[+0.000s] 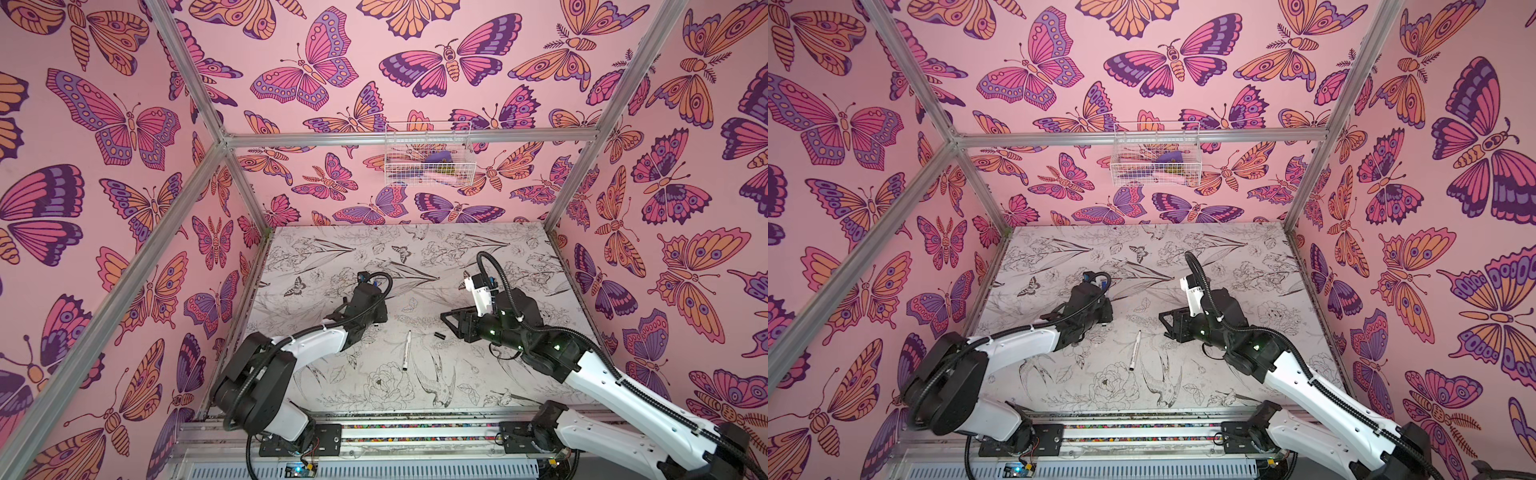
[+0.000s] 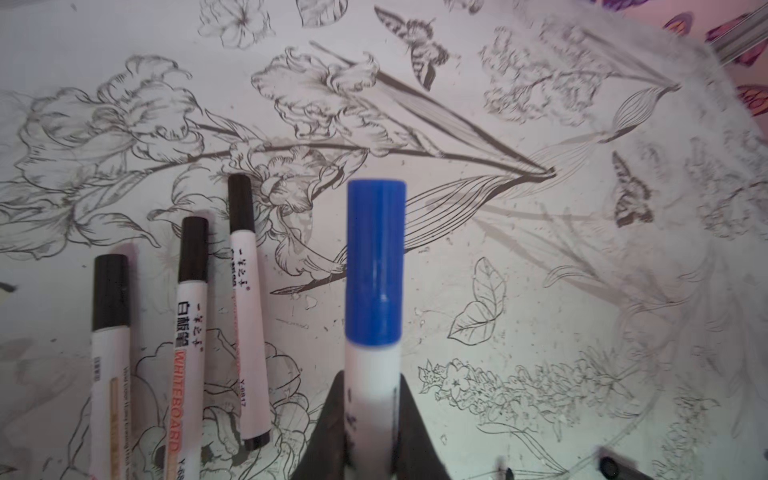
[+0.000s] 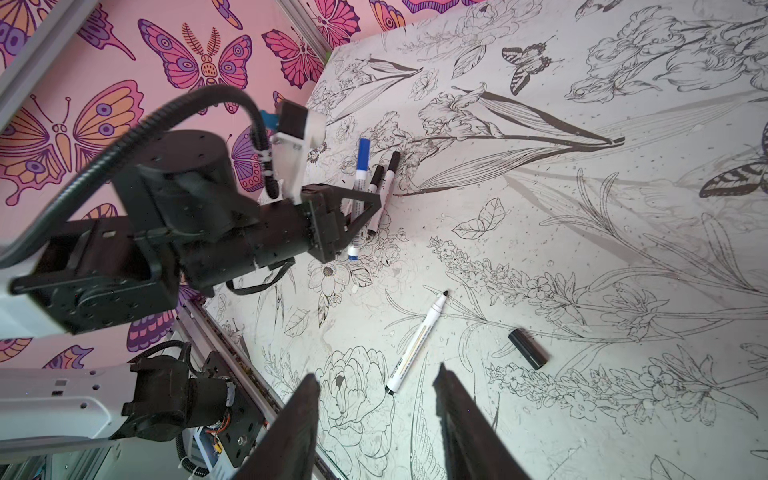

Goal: Insert the pens into the pen caps
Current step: 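Lower the capped blue marker with the left gripper beside the black markers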

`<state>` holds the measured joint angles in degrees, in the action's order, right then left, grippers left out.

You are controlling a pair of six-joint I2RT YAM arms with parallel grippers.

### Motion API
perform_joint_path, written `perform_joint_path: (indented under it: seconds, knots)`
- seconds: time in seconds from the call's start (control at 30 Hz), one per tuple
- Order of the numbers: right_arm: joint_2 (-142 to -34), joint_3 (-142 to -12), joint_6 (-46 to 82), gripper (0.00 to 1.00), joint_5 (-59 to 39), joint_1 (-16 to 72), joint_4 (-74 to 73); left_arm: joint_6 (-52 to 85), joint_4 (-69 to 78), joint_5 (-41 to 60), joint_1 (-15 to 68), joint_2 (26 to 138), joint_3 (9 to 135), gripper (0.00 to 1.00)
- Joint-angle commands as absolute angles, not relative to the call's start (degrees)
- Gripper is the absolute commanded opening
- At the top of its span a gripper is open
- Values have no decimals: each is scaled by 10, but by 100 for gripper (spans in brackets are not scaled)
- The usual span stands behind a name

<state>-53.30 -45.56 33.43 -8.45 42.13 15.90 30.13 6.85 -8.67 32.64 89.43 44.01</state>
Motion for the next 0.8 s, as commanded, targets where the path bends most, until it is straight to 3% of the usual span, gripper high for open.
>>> perform_joint_path:
  seconds: [0.0,0.13,0.47,0.57,0.77]
  knots:
    - [-530,-452,337,48,-92,419,160,291,33,-65,324,926,465,0]
    - [-527,-447,337,48,-89,419,162,309,25,-88,320,945,469,1]
    - [-524,-439,339,48,-86,420,159,318,0,-116,315,984,491,20]
    - [-519,-439,338,48,-85,420,163,315,-7,-117,314,990,500,31]
    - [-515,-438,340,47,-86,420,170,315,-18,-101,315,973,511,37]
